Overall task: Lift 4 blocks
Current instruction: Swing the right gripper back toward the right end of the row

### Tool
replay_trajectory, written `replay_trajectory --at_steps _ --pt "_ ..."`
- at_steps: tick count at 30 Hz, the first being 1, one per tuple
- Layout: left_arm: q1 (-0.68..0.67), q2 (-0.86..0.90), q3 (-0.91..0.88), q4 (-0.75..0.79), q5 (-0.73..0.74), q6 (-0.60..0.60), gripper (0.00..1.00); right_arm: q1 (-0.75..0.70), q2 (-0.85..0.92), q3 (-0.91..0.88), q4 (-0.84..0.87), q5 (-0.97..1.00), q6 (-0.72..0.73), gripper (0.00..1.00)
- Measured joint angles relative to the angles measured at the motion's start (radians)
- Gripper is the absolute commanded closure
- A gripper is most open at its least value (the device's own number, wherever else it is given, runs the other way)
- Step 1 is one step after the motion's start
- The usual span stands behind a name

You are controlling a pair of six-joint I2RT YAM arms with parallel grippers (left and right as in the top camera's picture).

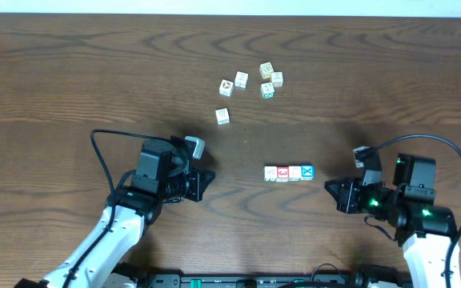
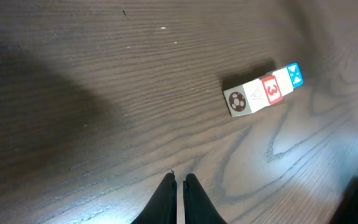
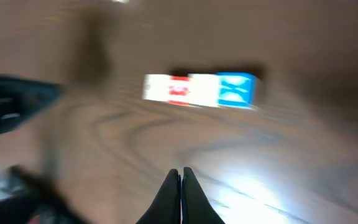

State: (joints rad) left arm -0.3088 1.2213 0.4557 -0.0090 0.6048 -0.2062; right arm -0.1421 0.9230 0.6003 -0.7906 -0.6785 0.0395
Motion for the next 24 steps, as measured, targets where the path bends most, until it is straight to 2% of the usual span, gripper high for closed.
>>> replay_trajectory --at_steps 3,8,16,24 --pt "0.000 0.000 0.000 0.003 -0.001 0.002 0.93 0.000 0.000 0.067 -0.072 -0.076 -0.008 0.99" --pt "0.000 -0.027 0.000 0.037 -0.020 0.008 0.92 0.000 0.000 0.182 -0.140 -0.062 -0.011 0.99" --pt "0.000 -0.202 0.000 0.069 -0.120 0.020 0.93 0.000 0.000 0.399 -0.174 0.026 0.009 0.99" --pt "0.000 -0.343 0.000 0.067 -0.203 0.020 0.92 0.000 0.000 0.473 -0.317 0.017 0.037 0.99"
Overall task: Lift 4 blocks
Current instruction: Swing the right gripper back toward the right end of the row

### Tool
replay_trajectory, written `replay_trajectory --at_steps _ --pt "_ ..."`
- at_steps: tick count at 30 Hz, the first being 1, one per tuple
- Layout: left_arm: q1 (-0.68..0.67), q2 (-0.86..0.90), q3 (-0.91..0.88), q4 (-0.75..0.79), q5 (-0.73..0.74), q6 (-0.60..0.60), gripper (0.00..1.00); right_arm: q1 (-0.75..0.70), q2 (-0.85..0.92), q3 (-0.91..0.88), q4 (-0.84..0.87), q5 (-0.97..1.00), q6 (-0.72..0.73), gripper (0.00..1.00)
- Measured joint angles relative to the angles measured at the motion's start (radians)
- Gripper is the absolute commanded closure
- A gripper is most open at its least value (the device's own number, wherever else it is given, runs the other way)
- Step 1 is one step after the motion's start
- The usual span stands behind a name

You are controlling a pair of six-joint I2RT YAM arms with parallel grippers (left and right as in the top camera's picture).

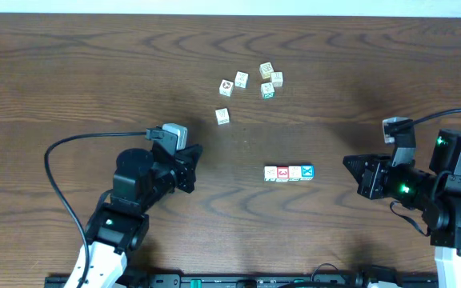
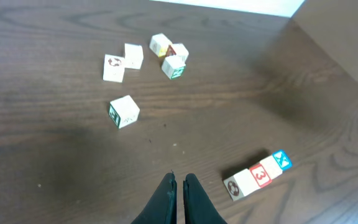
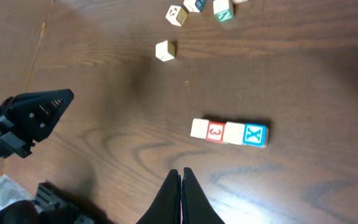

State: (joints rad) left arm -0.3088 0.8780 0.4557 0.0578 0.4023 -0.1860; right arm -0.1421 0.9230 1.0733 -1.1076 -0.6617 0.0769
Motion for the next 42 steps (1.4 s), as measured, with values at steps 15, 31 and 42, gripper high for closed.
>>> replay_trajectory --at_steps 15,31,42 --pt "0.000 -0.013 0.000 -0.086 -0.115 0.003 0.93 0.207 0.002 0.101 -0.143 0.100 -0.071 0.99" --pt "0.000 -0.016 0.000 -0.132 -0.192 -0.005 0.93 0.282 0.048 0.146 -0.131 0.499 0.007 0.99" --pt "0.000 -0.016 0.000 -0.124 -0.219 -0.005 0.93 0.330 0.045 0.283 -0.219 0.503 0.052 0.99"
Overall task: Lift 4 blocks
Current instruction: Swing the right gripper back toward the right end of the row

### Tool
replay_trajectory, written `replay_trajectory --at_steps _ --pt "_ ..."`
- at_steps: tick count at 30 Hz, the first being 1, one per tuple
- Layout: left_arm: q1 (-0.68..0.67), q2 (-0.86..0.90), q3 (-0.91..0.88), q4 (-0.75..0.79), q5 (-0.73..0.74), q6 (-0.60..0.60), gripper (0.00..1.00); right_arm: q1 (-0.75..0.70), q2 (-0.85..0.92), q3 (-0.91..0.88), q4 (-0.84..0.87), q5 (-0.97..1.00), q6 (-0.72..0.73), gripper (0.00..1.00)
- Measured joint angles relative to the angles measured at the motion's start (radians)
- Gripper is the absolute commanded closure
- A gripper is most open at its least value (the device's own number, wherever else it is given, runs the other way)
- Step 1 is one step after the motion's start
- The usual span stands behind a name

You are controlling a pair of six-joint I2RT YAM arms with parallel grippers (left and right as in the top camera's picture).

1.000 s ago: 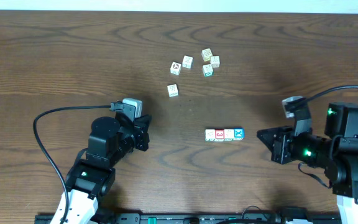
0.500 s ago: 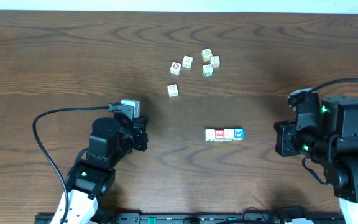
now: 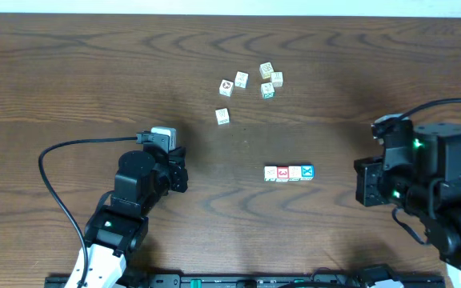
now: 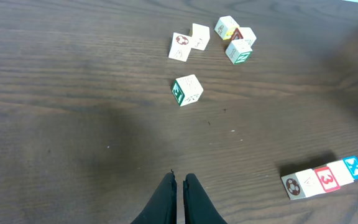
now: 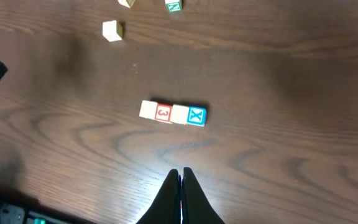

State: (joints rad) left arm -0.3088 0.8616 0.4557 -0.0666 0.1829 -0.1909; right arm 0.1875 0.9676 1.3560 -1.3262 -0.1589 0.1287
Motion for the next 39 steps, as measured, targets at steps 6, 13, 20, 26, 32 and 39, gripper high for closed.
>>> replay_trajectory --at_steps 6,13,20,26,32,39 --pt "0.000 0.000 0.000 0.000 -0.003 0.000 0.93 0.018 -0.023 0.032 -0.085 0.066 -0.014 0.99" --pt "0.000 -0.003 0.000 0.000 -0.003 0.000 0.93 0.064 -0.066 0.032 -0.077 0.129 -0.018 0.99" --pt "0.000 -0.006 0.000 -0.002 -0.003 -0.032 0.92 0.056 -0.064 0.024 0.018 0.198 0.073 0.99" --pt "0.000 0.008 0.000 -0.006 0.021 -0.057 0.93 0.054 0.008 -0.082 0.148 0.211 0.133 0.99" --pt "0.000 0.047 0.000 -0.008 0.047 -0.068 0.93 0.023 0.077 -0.253 0.291 0.200 0.151 0.99" --pt "0.000 0.099 0.000 -0.006 0.051 -0.068 0.93 -0.141 0.074 -0.404 0.424 0.070 0.120 0.99"
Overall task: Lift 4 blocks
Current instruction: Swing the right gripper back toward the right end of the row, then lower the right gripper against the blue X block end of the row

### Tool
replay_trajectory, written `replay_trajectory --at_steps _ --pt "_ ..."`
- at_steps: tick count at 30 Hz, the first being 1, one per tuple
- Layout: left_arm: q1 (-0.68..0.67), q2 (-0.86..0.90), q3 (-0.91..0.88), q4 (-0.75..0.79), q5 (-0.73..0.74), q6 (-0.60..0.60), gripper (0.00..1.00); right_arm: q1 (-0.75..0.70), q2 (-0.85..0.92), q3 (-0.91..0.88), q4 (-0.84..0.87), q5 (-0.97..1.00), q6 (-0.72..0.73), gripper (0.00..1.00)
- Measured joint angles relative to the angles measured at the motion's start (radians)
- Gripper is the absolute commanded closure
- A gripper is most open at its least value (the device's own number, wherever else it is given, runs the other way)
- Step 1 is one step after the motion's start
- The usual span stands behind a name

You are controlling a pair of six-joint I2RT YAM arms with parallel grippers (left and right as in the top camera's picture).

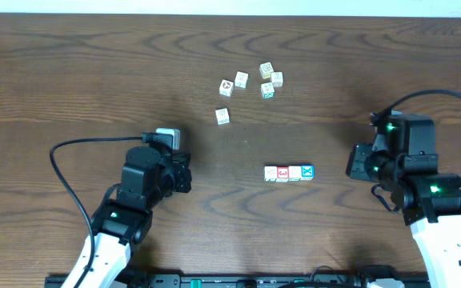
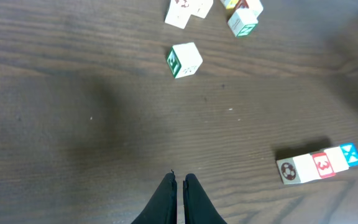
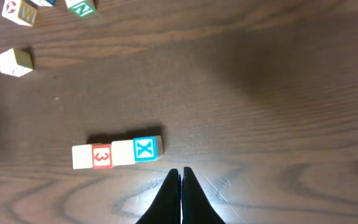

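Observation:
A row of four touching blocks (image 1: 289, 173) lies on the wooden table (image 1: 70, 80); the blue X block is at its right end and a red 3 block is inside the row. In the left wrist view the row (image 2: 316, 165) shows a soccer-ball face at its near end. My left gripper (image 1: 186, 178) is shut and empty, well to the left of the row. My right gripper (image 1: 350, 164) is shut and empty, to the right of the blue end. In the right wrist view the row (image 3: 117, 153) lies just ahead-left of my right gripper (image 3: 179, 171).
Several loose blocks (image 1: 266, 78) are clustered at the back of the table. A single block with a green face (image 1: 222, 116) sits nearer, and shows in the left wrist view as the green-faced block (image 2: 184, 60). Cables trail from both arms.
My right gripper has come closer to the row's blue end, and the row looks larger and nearer in its view. My left gripper has shifted slightly. The blocks have not moved.
Both grippers were shut and close beside the row, left and right of it. Then both stood farther out from it, with the loose blocks in their views. Now the right one is nearer the blue end again. The row stayed in place throughout.

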State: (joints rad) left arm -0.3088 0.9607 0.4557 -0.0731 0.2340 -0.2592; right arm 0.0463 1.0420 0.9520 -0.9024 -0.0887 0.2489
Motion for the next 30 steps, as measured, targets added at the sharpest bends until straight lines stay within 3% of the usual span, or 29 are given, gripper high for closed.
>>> replay_trajectory --at_steps 5,12,30 --pt "0.000 0.048 0.000 0.008 0.000 0.000 0.93 -0.121 0.000 -0.118 0.075 -0.178 -0.066 0.99" --pt "0.000 0.066 0.000 0.027 0.000 -0.003 0.93 -0.174 0.029 -0.150 0.108 -0.310 -0.114 0.99" --pt "0.000 0.163 0.000 0.087 0.000 -0.003 0.93 -0.177 0.340 -0.150 0.217 -0.367 -0.180 0.99"
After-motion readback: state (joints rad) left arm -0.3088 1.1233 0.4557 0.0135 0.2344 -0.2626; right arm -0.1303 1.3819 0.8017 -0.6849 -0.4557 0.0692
